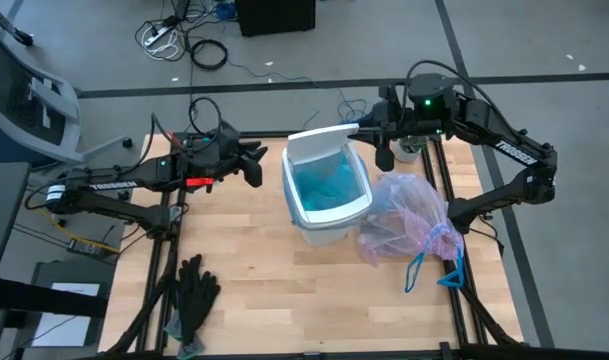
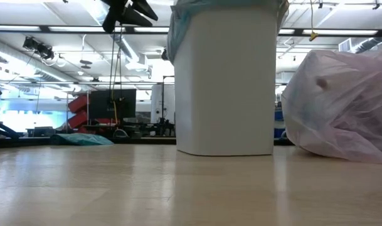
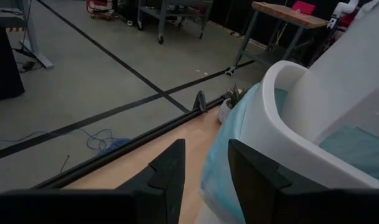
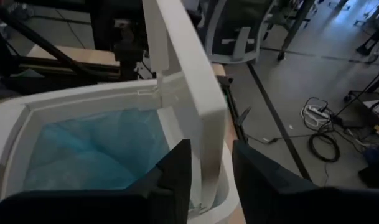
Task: Place trash/remove bag and relplace
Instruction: Close the trash bin lid
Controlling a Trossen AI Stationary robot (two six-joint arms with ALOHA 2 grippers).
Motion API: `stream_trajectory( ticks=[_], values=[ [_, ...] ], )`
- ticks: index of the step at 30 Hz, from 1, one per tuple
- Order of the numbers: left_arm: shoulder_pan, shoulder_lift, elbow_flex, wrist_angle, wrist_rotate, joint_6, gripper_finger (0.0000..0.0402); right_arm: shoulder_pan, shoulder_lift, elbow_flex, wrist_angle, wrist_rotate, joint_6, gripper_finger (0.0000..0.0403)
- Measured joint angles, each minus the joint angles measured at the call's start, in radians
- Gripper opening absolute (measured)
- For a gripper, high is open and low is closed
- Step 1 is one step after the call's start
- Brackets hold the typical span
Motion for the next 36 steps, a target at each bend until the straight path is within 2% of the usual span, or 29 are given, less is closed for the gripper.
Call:
stream_trajectory(
  ticks=[10, 15, 17, 21, 25, 30, 36],
  values=[
    [0.000, 0.000, 0.000, -0.003, 0.000, -0.003, 0.0131, 0.000, -0.091, 0.000, -0.052, 0.004, 0.052, 0.0113],
    [0.000, 0.000, 0.000, -0.003, 0.000, -0.003, 0.0131, -0.001, -0.133, 0.000, -0.034, 0.069, 0.052, 0.0108],
    [0.000, 0.000, 0.000, -0.003, 0.000, -0.003, 0.0131, -0.005, -0.133, 0.000, -0.013, 0.084, 0.051, 0.0089],
    [0.000, 0.000, 0.000, 0.002, 0.000, -0.003, 0.0131, -0.008, -0.107, 0.000, 0.031, 0.082, 0.049, 0.0017],
    [0.000, 0.000, 0.000, 0.001, 0.000, -0.013, 0.0131, -0.008, -0.075, 0.000, 0.092, 0.078, 0.047, 0.0013],
    [0.000, 0.000, 0.000, 0.001, 0.000, -0.015, 0.0131, -0.009, -0.044, 0.000, 0.176, 0.012, 0.042, 0.0002],
    [0.000, 0.000, 0.000, -0.002, 0.000, -0.016, 0.0131, -0.007, -0.029, 0.000, 0.138, -0.101, 0.063, 0.0001]
  ],
)
